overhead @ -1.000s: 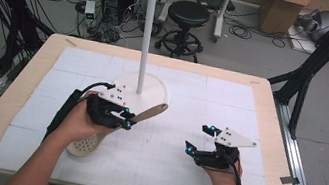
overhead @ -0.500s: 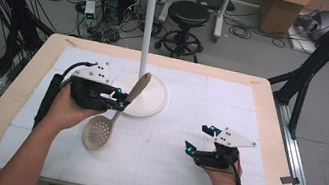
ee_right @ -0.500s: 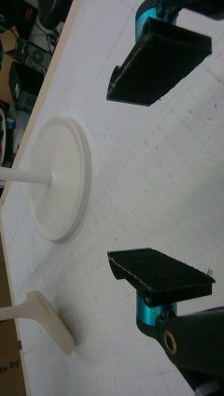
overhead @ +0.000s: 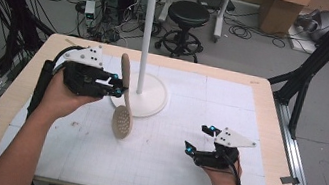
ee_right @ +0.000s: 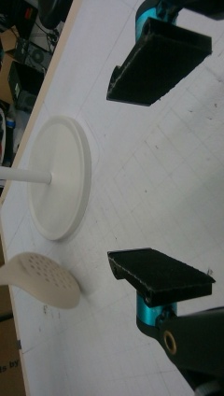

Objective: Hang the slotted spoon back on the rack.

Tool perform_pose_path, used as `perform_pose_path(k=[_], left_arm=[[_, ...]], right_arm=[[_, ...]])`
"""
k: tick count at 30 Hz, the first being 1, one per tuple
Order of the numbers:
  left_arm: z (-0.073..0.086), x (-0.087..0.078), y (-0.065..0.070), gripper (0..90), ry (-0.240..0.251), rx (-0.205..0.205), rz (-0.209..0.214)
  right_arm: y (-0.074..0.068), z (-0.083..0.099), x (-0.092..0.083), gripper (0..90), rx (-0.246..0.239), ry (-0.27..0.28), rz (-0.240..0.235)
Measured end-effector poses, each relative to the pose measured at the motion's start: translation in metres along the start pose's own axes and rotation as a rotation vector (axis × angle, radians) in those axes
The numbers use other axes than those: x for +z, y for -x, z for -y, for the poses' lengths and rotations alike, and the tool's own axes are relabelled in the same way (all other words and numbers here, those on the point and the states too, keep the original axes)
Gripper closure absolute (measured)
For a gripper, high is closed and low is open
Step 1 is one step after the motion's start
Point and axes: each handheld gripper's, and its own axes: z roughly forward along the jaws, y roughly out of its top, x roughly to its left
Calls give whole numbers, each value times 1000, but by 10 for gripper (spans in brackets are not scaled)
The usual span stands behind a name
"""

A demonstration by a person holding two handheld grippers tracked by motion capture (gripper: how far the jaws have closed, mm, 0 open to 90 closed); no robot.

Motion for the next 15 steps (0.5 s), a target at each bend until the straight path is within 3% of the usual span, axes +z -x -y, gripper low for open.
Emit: perform_pose_path(k=[8,15], left_arm=[[-27,-9,-10,737,9,6,-11],[-58,-20,-28,738,-3,-5,-66]], right_arm=[[0,0,1,181,-2,6,-1],[0,0,1,181,-2,8,-3]])
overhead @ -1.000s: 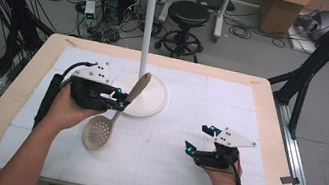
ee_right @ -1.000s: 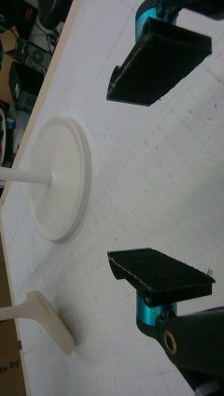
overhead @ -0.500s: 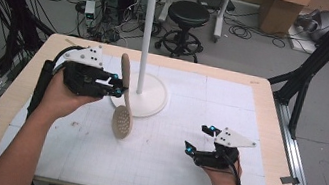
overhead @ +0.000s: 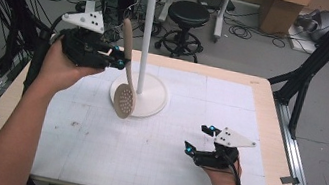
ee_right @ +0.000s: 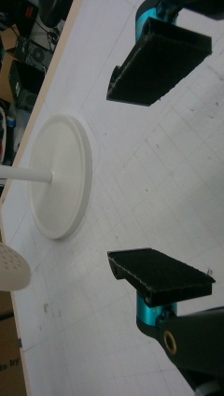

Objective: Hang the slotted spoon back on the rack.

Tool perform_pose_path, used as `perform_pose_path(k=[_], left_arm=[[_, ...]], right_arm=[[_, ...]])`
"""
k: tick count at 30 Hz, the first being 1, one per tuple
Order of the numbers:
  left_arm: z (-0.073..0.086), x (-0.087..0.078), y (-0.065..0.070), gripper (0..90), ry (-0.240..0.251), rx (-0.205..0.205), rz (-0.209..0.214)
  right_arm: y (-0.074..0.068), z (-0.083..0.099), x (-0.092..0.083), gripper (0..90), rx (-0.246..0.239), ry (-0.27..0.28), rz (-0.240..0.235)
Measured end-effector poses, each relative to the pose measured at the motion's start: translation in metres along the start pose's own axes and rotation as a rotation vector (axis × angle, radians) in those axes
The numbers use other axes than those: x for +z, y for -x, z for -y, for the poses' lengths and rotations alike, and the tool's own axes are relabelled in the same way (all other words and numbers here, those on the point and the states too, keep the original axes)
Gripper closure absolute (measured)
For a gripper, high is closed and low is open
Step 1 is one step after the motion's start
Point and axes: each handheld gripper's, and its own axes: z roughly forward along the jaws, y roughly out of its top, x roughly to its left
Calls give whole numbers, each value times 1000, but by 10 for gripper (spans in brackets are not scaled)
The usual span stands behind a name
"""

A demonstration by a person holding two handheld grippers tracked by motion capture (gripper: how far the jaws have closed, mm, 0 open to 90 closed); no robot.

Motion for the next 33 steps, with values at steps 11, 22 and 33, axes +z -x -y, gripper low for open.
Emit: perform_pose_path(k=[11,22,33], left_arm=[[-25,3,-19,737,-37,-33,-60],[-43,9,-42,737,-78,-68,-117],[-54,15,-47,737,-107,-71,-144]], right_arm=[[0,0,-1,181,7,0,-2],[2,2,-3,181,17,3,3],[4,3,-6,181,24,4,7]])
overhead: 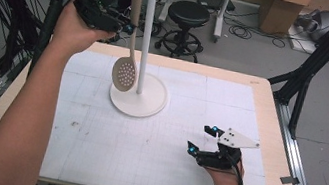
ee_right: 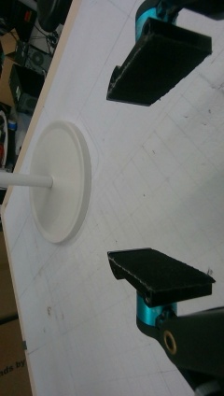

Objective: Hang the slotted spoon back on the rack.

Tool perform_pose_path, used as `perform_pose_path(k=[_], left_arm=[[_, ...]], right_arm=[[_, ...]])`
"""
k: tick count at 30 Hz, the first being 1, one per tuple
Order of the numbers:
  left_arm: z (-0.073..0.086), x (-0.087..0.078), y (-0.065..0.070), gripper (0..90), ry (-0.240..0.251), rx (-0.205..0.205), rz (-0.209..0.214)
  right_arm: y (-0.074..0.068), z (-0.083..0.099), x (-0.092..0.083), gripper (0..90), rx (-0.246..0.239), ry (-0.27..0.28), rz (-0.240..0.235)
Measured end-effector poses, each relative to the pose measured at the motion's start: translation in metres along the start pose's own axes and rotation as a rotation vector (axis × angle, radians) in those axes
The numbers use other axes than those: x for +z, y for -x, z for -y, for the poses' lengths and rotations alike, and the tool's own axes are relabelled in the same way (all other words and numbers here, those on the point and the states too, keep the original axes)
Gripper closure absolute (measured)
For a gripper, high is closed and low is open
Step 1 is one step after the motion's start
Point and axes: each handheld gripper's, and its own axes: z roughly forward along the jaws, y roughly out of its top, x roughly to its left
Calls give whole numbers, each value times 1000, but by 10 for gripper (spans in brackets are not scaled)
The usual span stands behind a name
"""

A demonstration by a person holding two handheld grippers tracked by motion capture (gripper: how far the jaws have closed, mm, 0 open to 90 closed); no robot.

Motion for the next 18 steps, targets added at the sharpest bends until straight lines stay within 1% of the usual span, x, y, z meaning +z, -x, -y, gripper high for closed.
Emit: perform_pose_path(k=[1,3,5,7,8,12,14,16,18], left_arm=[[-4,2,0,737,-7,1,-7],[-5,2,0,737,-8,1,-9],[-7,4,-1,737,-18,-4,-19],[-8,4,-1,737,-19,-6,-22],[-8,5,-1,737,-26,-10,-33],[-8,6,-2,737,-36,-17,-41],[-8,6,-4,737,-39,-23,-47],[-7,5,-8,737,-45,-29,-63],[-7,5,-9,737,-46,-31,-66]], right_arm=[[0,0,0,181,0,2,-1],[0,0,0,181,-5,2,2],[0,0,0,181,-2,0,0],[0,0,0,181,-3,2,0],[0,0,0,181,1,1,-1],[0,0,0,181,-5,4,-2],[0,0,0,181,-8,3,0],[0,0,0,181,-8,3,0],[0,0,0,181,-7,3,0]])
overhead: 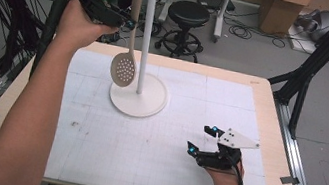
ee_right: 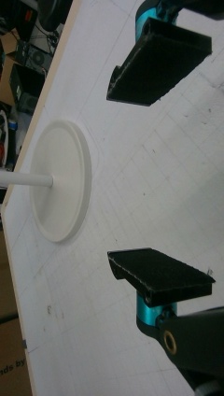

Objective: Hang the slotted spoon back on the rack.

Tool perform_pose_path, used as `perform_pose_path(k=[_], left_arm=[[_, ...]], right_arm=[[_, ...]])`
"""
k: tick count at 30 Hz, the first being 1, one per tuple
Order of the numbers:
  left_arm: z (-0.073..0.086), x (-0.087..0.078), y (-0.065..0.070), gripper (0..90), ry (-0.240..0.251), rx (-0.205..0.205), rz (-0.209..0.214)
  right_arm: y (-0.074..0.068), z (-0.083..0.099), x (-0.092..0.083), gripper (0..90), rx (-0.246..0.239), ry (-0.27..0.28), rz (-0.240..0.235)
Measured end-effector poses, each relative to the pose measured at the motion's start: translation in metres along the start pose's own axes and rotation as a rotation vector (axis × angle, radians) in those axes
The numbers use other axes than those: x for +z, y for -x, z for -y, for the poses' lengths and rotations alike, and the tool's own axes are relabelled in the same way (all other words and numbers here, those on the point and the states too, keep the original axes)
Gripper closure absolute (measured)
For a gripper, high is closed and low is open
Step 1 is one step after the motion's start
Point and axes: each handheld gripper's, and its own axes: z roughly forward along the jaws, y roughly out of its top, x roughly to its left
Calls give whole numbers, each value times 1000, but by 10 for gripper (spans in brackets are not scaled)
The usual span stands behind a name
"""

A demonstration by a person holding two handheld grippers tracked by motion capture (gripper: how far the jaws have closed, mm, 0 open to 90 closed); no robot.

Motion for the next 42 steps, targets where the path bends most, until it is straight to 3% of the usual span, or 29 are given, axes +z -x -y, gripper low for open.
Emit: perform_pose_path(k=[7,14,18,23,26,33,42], left_arm=[[4,0,-10,737,-12,-25,-11],[3,6,-11,735,-3,-22,7],[3,7,-11,725,4,-11,-5],[8,3,-11,596,33,-17,-18],[13,-1,-11,575,34,-17,-16],[24,-10,-5,531,55,-23,53],[42,-18,7,462,95,6,140]], right_arm=[[-1,1,0,181,3,-6,-4],[0,2,-1,182,3,-6,1],[-1,2,0,182,4,-7,-1],[-1,2,0,182,4,-6,-3],[-1,2,-1,182,4,-8,-5],[-3,0,0,183,2,-8,-12],[-3,-1,1,183,-2,-3,-9]])
